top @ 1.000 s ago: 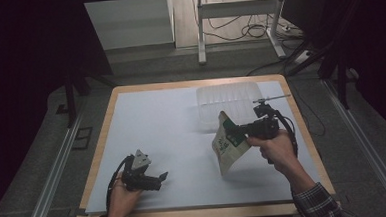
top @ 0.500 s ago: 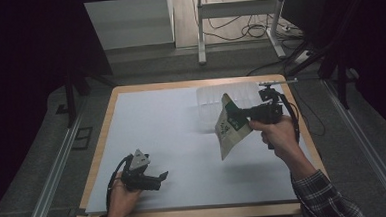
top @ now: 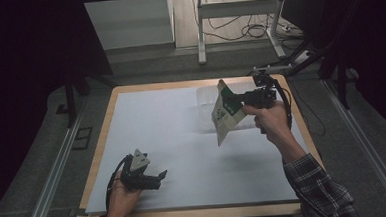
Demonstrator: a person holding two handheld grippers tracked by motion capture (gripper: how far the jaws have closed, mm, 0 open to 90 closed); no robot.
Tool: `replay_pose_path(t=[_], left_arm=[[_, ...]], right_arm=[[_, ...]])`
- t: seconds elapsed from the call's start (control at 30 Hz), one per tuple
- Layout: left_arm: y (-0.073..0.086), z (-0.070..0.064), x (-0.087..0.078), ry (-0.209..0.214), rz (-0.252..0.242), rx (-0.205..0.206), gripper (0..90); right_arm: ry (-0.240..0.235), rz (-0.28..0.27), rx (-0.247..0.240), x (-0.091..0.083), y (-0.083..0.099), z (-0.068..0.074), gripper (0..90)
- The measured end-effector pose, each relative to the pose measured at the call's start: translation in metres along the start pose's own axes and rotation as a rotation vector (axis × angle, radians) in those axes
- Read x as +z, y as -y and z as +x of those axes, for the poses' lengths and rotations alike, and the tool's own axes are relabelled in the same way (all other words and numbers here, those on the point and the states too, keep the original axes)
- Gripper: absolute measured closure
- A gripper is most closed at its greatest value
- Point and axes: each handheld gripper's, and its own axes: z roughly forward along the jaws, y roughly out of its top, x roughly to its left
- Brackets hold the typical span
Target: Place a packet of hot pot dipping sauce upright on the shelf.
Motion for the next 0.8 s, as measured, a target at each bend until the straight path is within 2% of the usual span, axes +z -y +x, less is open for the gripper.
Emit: replay_pose_path(t=[0.17, 0.47, 0.8], left_arm=[[0.000, 0.000, -0.001, -0.025, 0.004, 0.001, 7.4], [-0.001, -0.001, -0.001, -0.019, 0.011, -0.004, 7.4], [-0.002, -0.002, -0.001, -0.012, 0.012, -0.003, 8.0]], right_arm=[[0.016, -0.014, 0.012, 0.006, -0.011, -0.005, 88.9], [0.064, -0.038, 0.022, 0.018, -0.027, -0.019, 89.0], [0.116, -0.039, 0.040, 0.032, -0.040, -0.039, 88.9]])
